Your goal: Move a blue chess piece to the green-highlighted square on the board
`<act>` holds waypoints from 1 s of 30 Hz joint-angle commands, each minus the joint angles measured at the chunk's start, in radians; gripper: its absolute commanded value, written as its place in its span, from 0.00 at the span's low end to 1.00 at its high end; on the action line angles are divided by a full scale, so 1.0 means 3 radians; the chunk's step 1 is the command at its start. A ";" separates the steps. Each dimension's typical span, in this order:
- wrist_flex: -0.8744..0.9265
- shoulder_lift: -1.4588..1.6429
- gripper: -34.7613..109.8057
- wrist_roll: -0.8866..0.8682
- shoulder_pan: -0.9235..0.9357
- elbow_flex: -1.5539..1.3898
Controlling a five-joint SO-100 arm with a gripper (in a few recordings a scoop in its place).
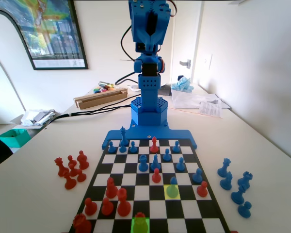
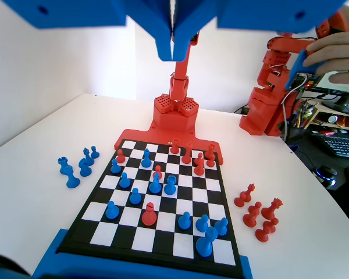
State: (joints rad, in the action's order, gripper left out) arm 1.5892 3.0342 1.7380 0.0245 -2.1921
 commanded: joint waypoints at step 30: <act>-0.0476 -0.3237 0.25 -0.1759 0.0327 0.2173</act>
State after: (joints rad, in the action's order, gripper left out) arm 1.4757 2.1506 1.2824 0.0920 -1.6444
